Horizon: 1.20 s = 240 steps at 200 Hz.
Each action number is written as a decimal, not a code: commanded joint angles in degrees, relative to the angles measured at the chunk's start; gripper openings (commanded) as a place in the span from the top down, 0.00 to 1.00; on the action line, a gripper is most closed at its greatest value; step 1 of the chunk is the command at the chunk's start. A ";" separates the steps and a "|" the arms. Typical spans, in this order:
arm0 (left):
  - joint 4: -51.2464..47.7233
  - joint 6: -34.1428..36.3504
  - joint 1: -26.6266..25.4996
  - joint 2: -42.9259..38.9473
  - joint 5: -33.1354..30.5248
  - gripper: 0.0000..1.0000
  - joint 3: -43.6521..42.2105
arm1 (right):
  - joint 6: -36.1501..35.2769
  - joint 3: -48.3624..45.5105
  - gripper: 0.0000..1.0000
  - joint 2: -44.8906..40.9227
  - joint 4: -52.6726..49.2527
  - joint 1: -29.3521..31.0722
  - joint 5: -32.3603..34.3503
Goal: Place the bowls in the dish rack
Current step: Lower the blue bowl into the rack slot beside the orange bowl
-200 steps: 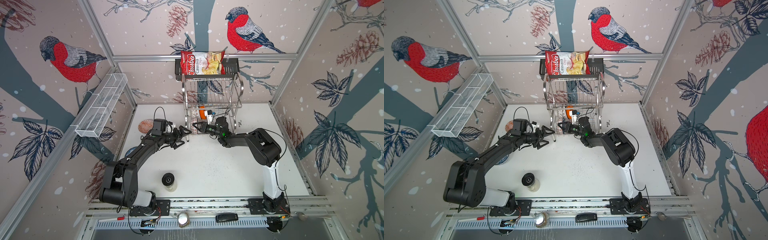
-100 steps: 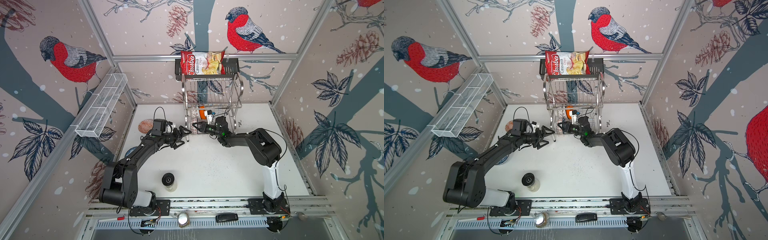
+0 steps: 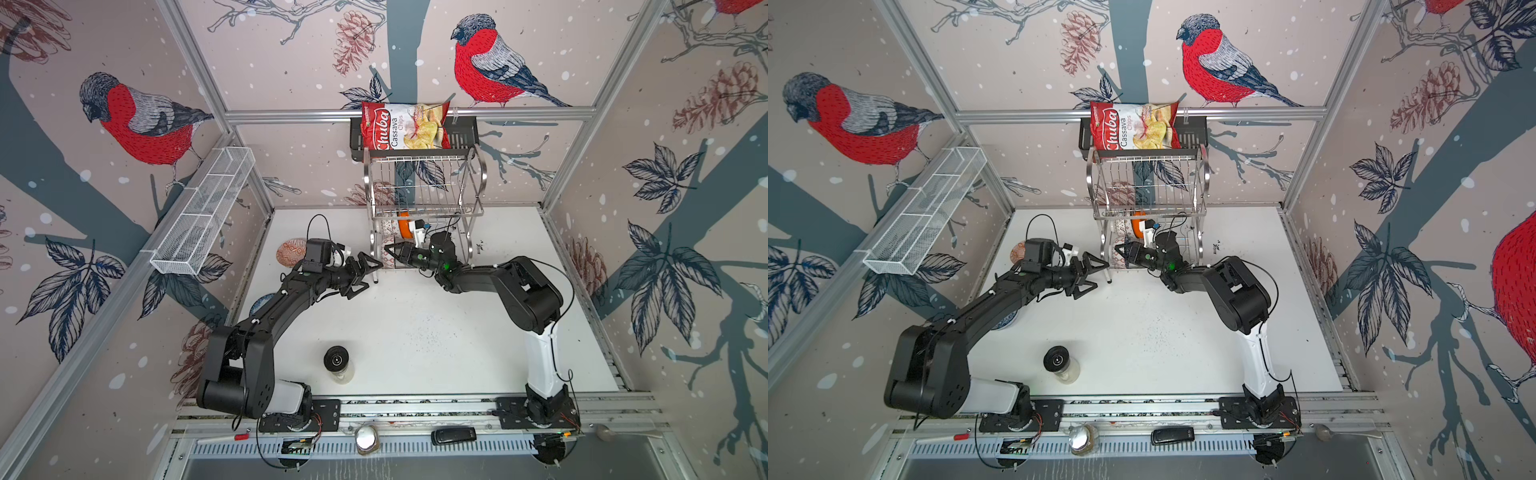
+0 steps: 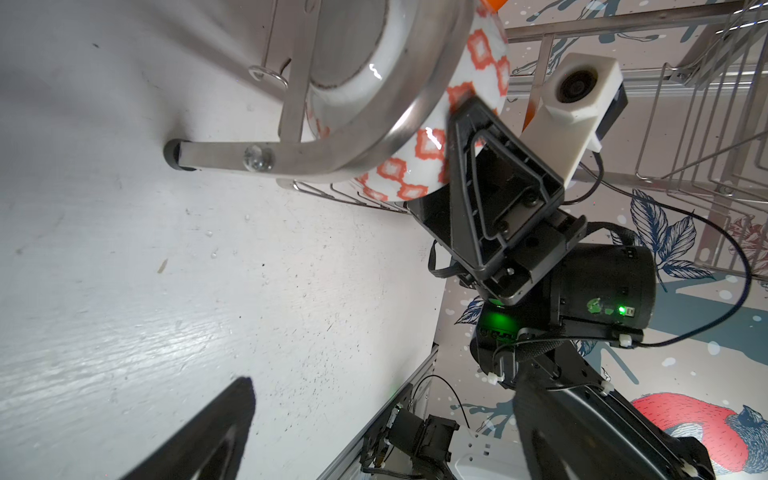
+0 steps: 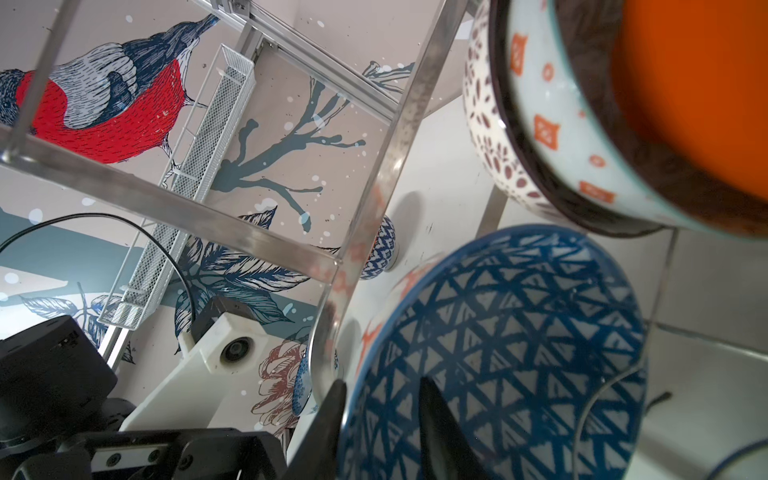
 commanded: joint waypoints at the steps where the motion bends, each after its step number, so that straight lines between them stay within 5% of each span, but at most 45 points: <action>1: 1.73 0.27 0.00 -0.31 0.02 0.03 -0.11 | -0.05 0.63 0.67 -0.73 0.84 0.02 0.53; 149: 1.74 0.36 0.04 -0.75 -0.04 0.03 -0.61 | 1.89 0.88 0.62 -1.08 3.00 -0.04 0.88; 240: 2.41 -0.35 0.02 0.73 -0.31 0.03 0.46 | 0.30 1.47 0.69 -1.79 -0.65 -0.65 3.43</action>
